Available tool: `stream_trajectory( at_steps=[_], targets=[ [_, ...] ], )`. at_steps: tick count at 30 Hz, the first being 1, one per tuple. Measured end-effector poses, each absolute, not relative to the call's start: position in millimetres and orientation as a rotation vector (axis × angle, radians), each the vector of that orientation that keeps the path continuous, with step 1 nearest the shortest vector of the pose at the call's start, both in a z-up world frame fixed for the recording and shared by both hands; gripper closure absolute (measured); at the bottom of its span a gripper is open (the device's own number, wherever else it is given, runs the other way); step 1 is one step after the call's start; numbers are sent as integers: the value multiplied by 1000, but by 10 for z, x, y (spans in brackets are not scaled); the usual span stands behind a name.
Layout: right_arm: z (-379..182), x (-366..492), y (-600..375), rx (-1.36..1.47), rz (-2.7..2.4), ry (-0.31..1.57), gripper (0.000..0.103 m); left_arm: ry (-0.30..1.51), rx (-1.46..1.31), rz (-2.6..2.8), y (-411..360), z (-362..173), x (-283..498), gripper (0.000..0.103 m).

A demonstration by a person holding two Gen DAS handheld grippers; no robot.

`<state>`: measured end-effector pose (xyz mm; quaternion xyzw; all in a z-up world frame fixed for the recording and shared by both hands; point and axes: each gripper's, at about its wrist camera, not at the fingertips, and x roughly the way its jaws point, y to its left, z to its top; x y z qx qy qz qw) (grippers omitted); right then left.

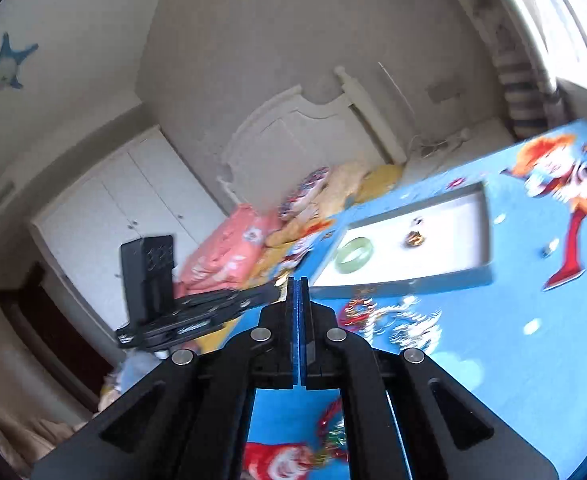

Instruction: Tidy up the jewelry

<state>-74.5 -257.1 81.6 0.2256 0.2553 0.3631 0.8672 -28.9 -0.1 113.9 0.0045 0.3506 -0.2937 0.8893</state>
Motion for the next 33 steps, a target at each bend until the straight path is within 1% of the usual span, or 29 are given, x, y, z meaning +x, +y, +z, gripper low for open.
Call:
stream_trajectory(
  at_steps=[2,4,5,6,7,8,9,10,11,12,13,14,18,22,26,33],
  targets=[
    [757,-771,-2450,370,749,591,101,744,-1,-605,36,1024,-323,99],
    [624,-832,-2259,239,737,663,94,769,-16,-608,31,867,-357,99],
    [502,-877,-2138,167,722,712,87,780,-23,-612,4,784,-382,99],
    [369,-913,-2050,117,717,765,77,789,-27,-615,-18,703,-422,99],
    [240,-956,-1989,81,714,804,46,797,-28,-613,-32,616,-479,99],
    [152,-982,-2025,65,703,809,27,802,-23,-607,-36,563,-520,99],
    [114,-1009,-1996,51,702,809,27,807,-17,-599,-37,509,-566,99],
    [56,-1065,-1957,20,709,812,34,814,-9,-590,-41,444,-619,99],
    [36,-1106,-1921,-13,705,796,43,816,-4,-584,-31,405,-654,99],
    [47,-1124,-1888,-39,700,779,47,811,-5,-585,-22,382,-700,99],
    [62,-1155,-1824,-77,703,756,55,809,-8,-584,5,370,-741,99],
    [64,-1168,-1774,-97,712,749,60,804,1,-566,10,366,-779,99],
    [-24,-1086,-1522,-192,731,780,62,797,68,-543,-16,356,-857,99],
    [-95,-1057,-1564,-197,721,830,62,820,110,-566,-120,265,-911,99],
    [-163,-1283,-1565,-281,747,838,62,836,92,-570,-140,157,-845,98],
    [-312,-1307,-1485,-325,720,865,62,837,91,-578,-171,147,-827,97]
  ],
)
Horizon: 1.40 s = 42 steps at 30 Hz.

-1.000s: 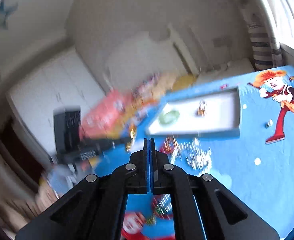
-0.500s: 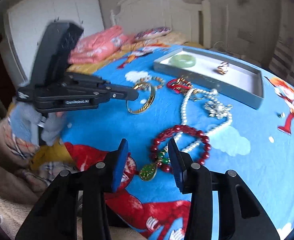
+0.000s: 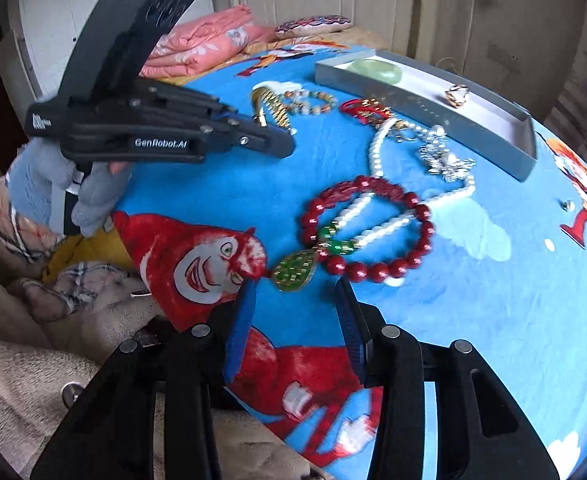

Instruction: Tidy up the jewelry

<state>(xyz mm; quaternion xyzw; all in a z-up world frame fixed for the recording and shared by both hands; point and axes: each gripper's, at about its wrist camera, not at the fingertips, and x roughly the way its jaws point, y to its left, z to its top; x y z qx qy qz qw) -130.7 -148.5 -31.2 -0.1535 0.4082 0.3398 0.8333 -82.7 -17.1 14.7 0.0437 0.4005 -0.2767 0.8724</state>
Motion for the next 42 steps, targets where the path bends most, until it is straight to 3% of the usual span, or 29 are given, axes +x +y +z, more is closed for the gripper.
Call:
stream_trajectory(
  at_steps=[2,9,18,22,29,35,38,42],
  targets=[
    [-309,-1313,-1423,-355,687,841,82,842,86,-567,-135,128,-820,97],
    [-116,-962,-1721,-203,529,781,82,852,64,-564,-70,98,-814,96],
    [-272,-900,-1495,-325,625,862,81,864,59,-562,-69,71,-803,94],
    [-218,-873,-1589,-269,635,885,65,864,65,-564,-75,74,-813,94],
    [-63,-766,-2012,-101,620,855,65,876,66,-575,-82,53,-801,92],
    [-237,-733,-1959,-180,578,906,66,881,59,-572,-85,51,-790,88],
    [-262,-763,-1799,-269,559,901,65,868,51,-562,-61,71,-798,78],
    [-255,-771,-1568,-396,520,900,66,842,19,-549,4,123,-811,58]
  ],
)
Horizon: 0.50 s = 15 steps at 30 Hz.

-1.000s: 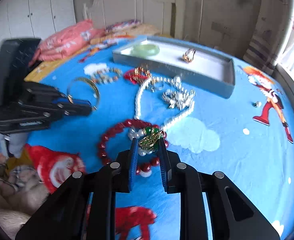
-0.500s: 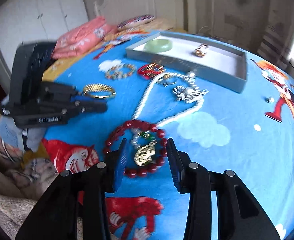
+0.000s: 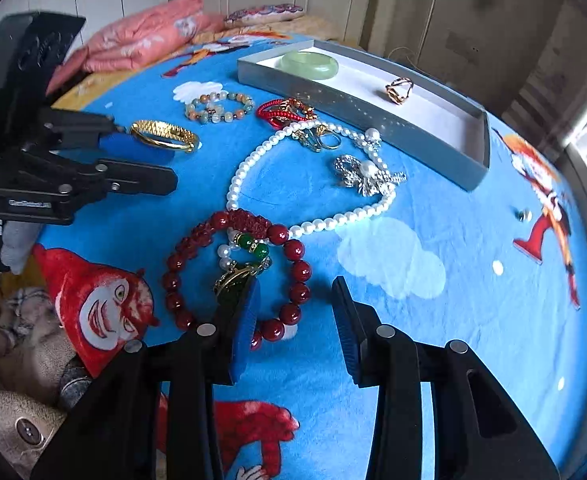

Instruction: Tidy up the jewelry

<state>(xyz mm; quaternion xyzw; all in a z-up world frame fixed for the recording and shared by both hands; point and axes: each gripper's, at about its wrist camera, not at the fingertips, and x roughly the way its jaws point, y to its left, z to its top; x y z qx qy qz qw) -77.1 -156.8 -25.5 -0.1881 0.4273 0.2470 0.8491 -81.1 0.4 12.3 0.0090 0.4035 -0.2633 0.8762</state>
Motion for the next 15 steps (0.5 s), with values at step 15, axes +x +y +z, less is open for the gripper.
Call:
stream_trajectory(
  at_steps=[15],
  targets=[
    [132,-1560,-1465,-563,358,381,92,894,-240,-529,449,121,-660,48]
  ],
)
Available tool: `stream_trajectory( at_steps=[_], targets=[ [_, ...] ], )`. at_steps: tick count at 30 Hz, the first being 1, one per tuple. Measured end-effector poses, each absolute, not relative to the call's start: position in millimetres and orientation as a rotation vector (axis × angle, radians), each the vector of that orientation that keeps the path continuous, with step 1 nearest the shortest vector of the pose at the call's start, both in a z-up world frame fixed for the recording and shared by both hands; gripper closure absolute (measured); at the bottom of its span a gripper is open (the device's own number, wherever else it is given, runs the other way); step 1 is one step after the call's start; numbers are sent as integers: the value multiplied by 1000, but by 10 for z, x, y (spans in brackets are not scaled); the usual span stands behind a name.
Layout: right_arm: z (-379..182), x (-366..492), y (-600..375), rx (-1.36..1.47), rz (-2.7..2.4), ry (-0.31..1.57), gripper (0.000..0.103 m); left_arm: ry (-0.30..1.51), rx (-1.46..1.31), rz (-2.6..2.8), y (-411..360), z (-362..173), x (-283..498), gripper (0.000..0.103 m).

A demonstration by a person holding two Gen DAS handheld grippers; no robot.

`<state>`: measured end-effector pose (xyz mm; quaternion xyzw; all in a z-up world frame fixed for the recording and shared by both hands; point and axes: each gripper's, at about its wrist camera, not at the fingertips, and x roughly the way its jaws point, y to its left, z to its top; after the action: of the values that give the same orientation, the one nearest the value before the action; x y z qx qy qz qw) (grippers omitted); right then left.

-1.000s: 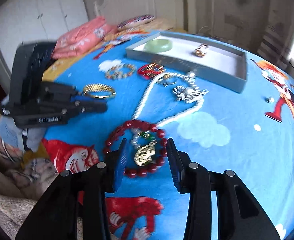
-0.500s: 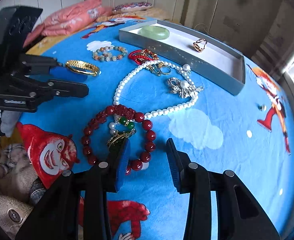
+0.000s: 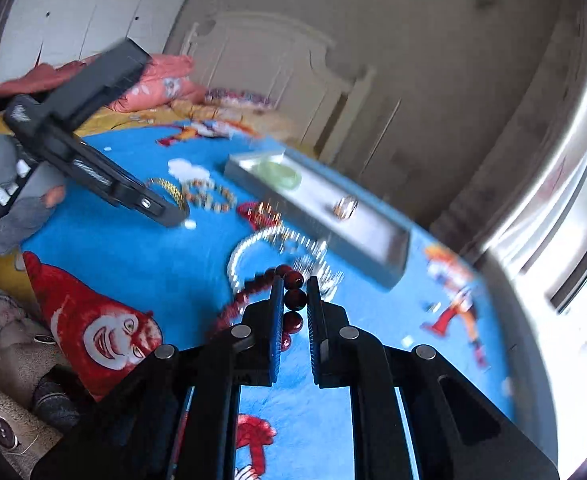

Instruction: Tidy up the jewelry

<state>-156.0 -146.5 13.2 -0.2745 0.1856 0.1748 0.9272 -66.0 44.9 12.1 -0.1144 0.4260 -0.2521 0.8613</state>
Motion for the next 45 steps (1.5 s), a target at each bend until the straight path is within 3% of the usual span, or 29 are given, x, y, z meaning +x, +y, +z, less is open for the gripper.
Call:
stream_trajectory(
  at_steps=[3,10,23,30,42,43,44,45],
  targets=[
    [329,-1727,-1469,-560,347,273,92,897,-304,-555,482,136,-589,96],
    [776,-1831,-1601,-515,311,145,92,802,-199,-561,300,450,-627,100],
    [896,-504,-1771,-436,314,260,92,785,-54,-549,-113,1051,353,100],
    [843,337,-1786,-309,305,356,92,876,22,-467,-377,882,1245,100],
    [136,1388,-2089,-15,285,710,89,1031,131,-375,-728,296,2075,93],
    [112,1429,-2107,-19,277,721,87,1028,127,-360,-730,302,2135,85],
    [100,1467,-2116,-24,278,737,78,1023,124,-349,-728,312,2167,78],
    [104,1473,-2124,-24,288,746,70,1014,119,-339,-720,338,2189,57]
  ],
)
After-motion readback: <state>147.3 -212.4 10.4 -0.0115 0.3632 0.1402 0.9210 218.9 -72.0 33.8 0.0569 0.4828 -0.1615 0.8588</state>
